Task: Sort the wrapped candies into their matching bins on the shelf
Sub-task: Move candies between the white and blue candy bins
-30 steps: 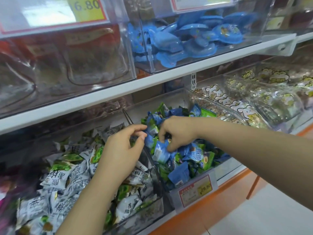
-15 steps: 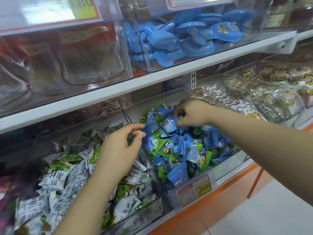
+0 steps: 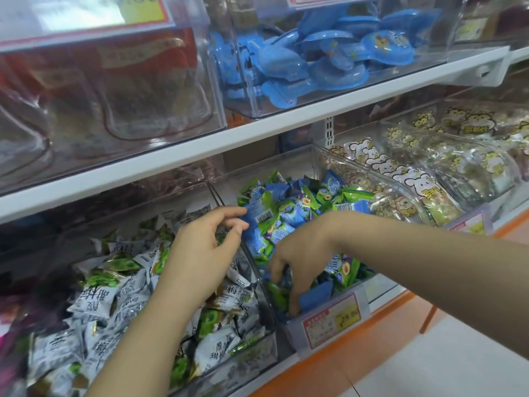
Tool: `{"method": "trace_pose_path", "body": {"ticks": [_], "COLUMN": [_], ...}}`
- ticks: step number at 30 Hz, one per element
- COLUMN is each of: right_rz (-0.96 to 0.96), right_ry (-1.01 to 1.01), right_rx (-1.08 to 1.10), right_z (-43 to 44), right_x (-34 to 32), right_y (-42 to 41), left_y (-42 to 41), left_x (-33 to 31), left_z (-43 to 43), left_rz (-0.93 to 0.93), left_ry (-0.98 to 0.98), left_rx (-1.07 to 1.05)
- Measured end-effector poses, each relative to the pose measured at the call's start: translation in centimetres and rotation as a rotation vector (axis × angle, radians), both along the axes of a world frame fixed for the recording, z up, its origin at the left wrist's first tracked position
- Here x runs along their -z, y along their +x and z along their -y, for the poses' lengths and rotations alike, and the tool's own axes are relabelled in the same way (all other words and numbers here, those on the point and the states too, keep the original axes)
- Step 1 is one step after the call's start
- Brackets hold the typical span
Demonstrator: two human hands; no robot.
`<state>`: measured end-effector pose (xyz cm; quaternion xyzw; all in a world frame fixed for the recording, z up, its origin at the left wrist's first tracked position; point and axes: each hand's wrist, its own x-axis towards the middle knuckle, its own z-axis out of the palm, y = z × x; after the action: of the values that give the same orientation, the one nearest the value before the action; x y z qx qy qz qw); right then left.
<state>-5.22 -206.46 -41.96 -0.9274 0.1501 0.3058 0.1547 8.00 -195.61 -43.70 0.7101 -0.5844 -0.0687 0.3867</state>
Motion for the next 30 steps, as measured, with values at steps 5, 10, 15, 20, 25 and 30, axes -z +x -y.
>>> {"method": "trace_pose_path", "body": {"ticks": [5,10,15,20,25,30], "right_rz": [-0.025,-0.005,0.033,0.335,0.271,0.216], "right_ry": [-0.059,-0.099,-0.047,0.17,0.155,0.027], "right_rx": [0.022,0.051,0.15,0.306,0.253,0.22], "right_z": [1.1,1.5,2.3,2.2,1.0,1.8], "right_x": [-0.9,-1.4,-2.2,-2.9,-0.7,1.1], "right_y": [-1.2,-2.3,-3.3,-2.4,0.9,1.2], "left_y": [0.1,0.1,0.1,0.3,0.2,0.3], "left_x": [0.0,-0.1,-0.2,-0.2,-0.2,-0.3], "left_z": [-0.1,-0.2,-0.3,-0.1,-0.1,-0.2], "left_rz": [-0.018,-0.019,-0.023,-0.021,-0.032,-0.027], "left_ry": [0.017,0.019,0.03,0.025,0.036,0.04], "left_rx": [0.018,0.024,0.032,0.024,0.019,0.022]}}
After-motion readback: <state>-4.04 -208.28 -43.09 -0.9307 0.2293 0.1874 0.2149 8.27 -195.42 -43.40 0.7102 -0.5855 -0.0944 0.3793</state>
